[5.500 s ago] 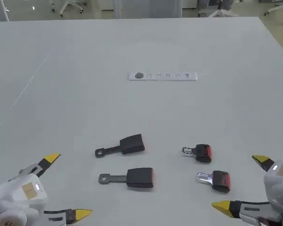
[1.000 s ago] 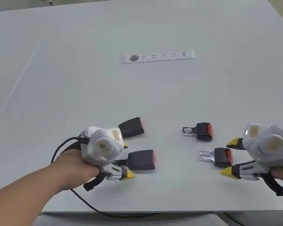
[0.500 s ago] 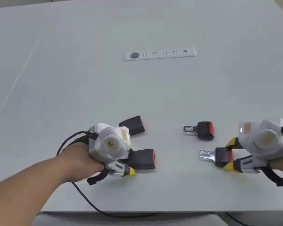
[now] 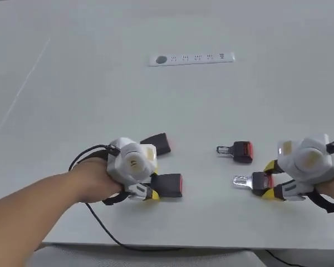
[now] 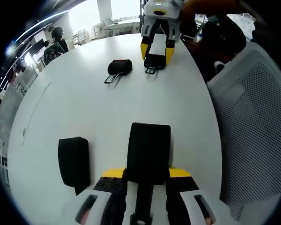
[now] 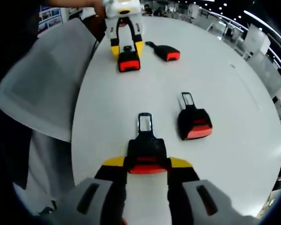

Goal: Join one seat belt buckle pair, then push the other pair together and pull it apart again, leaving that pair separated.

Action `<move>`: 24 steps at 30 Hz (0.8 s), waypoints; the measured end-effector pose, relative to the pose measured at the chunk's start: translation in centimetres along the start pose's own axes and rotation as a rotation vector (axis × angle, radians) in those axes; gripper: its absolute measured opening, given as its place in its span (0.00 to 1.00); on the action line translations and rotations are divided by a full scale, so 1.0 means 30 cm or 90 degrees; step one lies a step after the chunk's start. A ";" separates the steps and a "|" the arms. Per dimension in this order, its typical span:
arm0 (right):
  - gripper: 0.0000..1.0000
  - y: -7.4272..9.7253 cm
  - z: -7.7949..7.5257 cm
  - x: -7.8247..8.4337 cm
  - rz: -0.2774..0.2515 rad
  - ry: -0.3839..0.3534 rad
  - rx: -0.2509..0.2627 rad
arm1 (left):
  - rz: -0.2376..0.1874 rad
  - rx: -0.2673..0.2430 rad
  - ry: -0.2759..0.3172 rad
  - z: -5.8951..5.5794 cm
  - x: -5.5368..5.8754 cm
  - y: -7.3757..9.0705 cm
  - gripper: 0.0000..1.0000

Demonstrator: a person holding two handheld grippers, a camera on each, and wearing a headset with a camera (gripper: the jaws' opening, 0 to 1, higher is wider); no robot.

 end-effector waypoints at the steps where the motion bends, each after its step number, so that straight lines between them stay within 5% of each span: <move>1: 0.32 0.000 0.000 0.000 0.000 0.001 -0.001 | 0.000 0.001 -0.005 0.000 0.001 0.000 0.33; 24: 0.34 -0.010 -0.012 -0.002 0.031 0.019 -0.016 | 0.015 0.009 -0.013 -0.001 -0.002 0.001 0.32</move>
Point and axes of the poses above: the centre of the closed fingertips' face, and the gripper's own axes: y roughly backward along the fingers, z roughly to its left, x roughly out of its underside, the point moved 7 cm from there along y, roughly backward along the fingers, and after that the axes turned 5 degrees about -y, right-handed, at the moved point
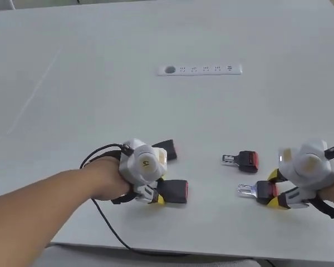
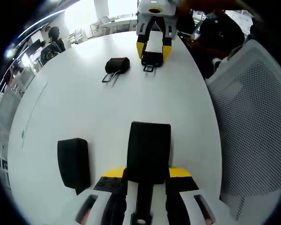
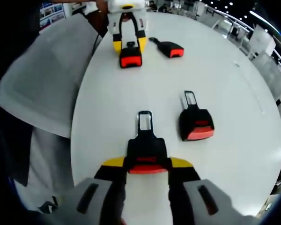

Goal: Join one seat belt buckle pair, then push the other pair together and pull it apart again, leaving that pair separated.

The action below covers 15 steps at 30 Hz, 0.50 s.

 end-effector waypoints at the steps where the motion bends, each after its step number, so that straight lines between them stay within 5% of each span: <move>1: 0.34 -0.002 0.000 0.000 0.002 0.002 -0.001 | 0.000 0.001 -0.001 0.000 -0.001 0.000 0.32; 15: 0.34 -0.037 0.029 -0.055 -0.007 0.008 -0.011 | 0.018 0.010 -0.015 0.003 -0.006 -0.002 0.32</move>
Point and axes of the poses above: the centre of the closed fingertips' face, and the gripper's own axes: y roughly backward along the fingers, z roughly to its left, x roughly out of its underside, the point moved 7 cm from there along y, roughly backward along the fingers, and after that the axes turned 5 degrees about -y, right-handed, at the moved point
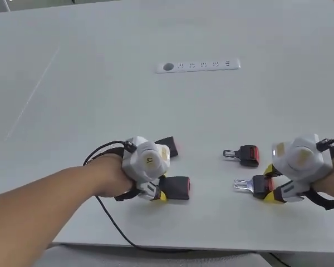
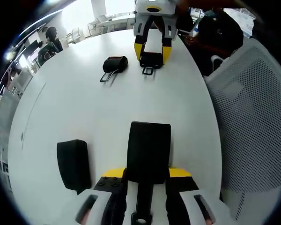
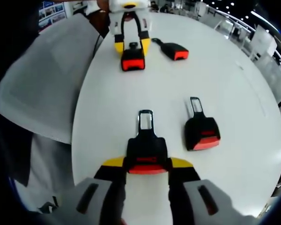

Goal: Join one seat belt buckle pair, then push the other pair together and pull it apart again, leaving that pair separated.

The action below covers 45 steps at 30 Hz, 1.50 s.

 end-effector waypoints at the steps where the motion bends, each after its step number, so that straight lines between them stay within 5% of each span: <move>1: 0.34 -0.003 0.001 -0.006 -0.002 0.001 0.000 | 0.001 0.000 0.000 0.000 -0.001 0.000 0.32; 22: 0.33 -0.106 0.070 -0.202 -0.058 0.008 0.007 | 0.009 -0.003 0.009 0.001 -0.002 0.000 0.33; 45: 0.33 -0.143 0.087 -0.293 -0.055 0.023 0.004 | 0.010 -0.005 0.016 0.000 -0.002 0.000 0.33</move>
Point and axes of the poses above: the centre of the closed fingertips' face, and the gripper's own axes: y roughly backward along the fingers, z roughly to its left, x roughly out of its underside, the point moved 7 cm from there along y, roughly backward along the fingers, and after that the axes turned 5 degrees about -y, right-handed, at the moved point
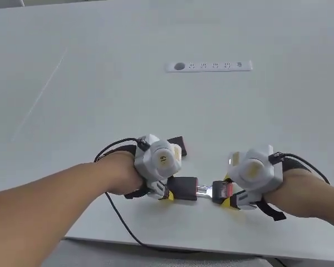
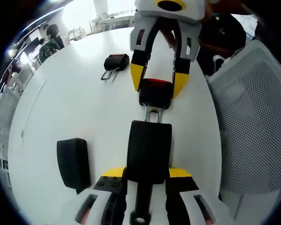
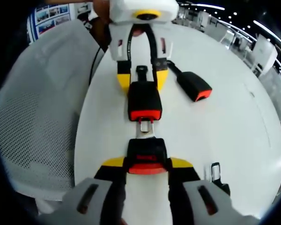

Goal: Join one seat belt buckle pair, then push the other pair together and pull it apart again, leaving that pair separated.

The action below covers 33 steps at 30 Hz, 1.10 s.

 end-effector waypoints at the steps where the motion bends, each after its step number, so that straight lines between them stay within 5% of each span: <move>1: 0.33 -0.004 0.000 -0.003 -0.002 -0.002 -0.001 | -0.001 0.000 0.000 0.000 0.001 0.000 0.33; 18: 0.31 -0.023 -0.005 -0.030 -0.015 -0.019 -0.002 | -0.002 0.006 -0.016 0.005 -0.001 -0.001 0.32; 33: 0.31 -0.034 0.000 -0.052 0.009 -0.001 0.011 | 0.003 0.004 -0.021 0.002 -0.002 -0.003 0.31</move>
Point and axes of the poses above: the centre of the closed fingertips' face, and the gripper's own axes: y roughly backward along the fingers, z roughly to its left, x roughly out of its underside, the point moved 7 cm from there along y, roughly backward along the fingers, and after that the axes turned 5 degrees about -y, right-handed, at the moved point
